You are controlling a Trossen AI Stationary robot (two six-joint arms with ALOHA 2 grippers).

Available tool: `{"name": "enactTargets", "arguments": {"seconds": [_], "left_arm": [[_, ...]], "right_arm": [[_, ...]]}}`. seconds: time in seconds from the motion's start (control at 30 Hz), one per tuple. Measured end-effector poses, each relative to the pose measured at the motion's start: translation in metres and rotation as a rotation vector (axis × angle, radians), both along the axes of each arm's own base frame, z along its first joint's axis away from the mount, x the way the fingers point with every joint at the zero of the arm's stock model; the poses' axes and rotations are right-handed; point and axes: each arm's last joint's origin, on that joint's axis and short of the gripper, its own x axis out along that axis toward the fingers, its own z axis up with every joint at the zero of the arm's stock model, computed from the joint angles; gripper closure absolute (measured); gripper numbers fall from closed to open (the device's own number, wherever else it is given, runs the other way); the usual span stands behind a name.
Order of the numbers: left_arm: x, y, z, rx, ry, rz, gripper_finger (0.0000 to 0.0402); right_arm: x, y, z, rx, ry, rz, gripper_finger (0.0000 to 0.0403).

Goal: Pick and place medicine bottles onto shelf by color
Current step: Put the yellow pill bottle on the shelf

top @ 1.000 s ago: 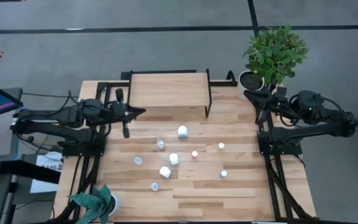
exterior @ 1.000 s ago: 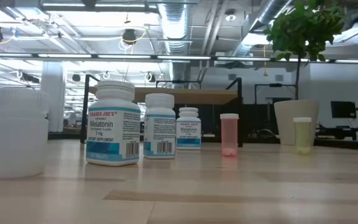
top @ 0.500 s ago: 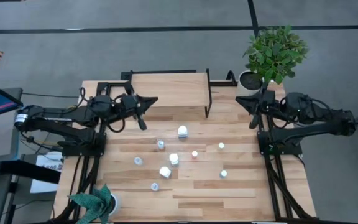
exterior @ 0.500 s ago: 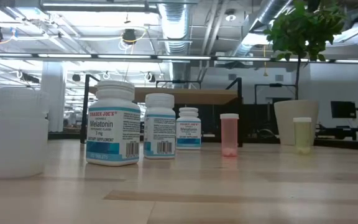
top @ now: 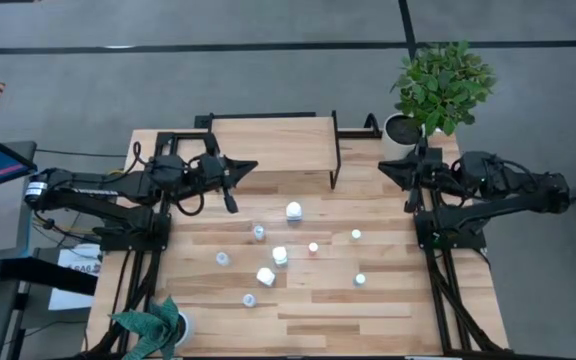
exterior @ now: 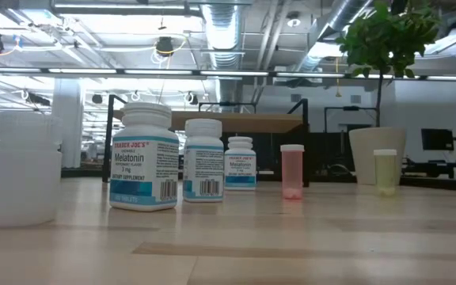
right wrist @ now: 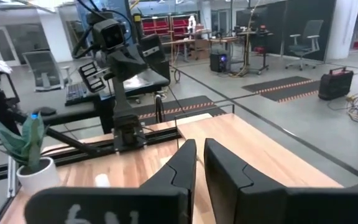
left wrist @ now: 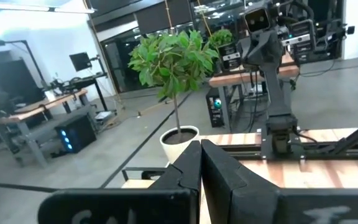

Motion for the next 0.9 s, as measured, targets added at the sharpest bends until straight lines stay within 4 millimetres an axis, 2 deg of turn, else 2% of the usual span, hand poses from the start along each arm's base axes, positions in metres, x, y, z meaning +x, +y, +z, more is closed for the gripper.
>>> {"name": "enactTargets", "arguments": {"seconds": [0.13, 0.27, 0.37, 0.5, 0.7, 0.9], "left_arm": [[0.000, 0.000, 0.000, -0.041, -0.011, -0.003, 0.0401], [0.001, -0.002, -0.003, -0.048, 0.016, -0.057, 0.0394], [0.001, -0.003, -0.005, -0.105, 0.023, -0.119, 0.0368], [0.001, -0.004, -0.010, -0.159, 0.058, -0.125, 0.0312], [0.000, -0.006, -0.023, -0.229, 0.179, -0.139, 0.0224], [-0.007, -0.012, -0.043, -0.340, 0.378, -0.147, 0.0196]], "right_arm": [[0.005, 0.001, -0.002, 0.010, 0.016, 0.002, 0.0315], [0.012, 0.001, -0.005, 0.011, 0.042, 0.001, 0.0257], [0.017, 0.001, -0.007, 0.009, 0.062, 0.001, 0.0215], [0.027, 0.002, -0.011, 0.007, 0.102, 0.001, 0.0179], [0.033, 0.006, -0.026, 0.054, 0.232, 0.064, 0.0170], [0.026, 0.018, -0.053, 0.321, 0.500, 0.199, 0.0182]]}}
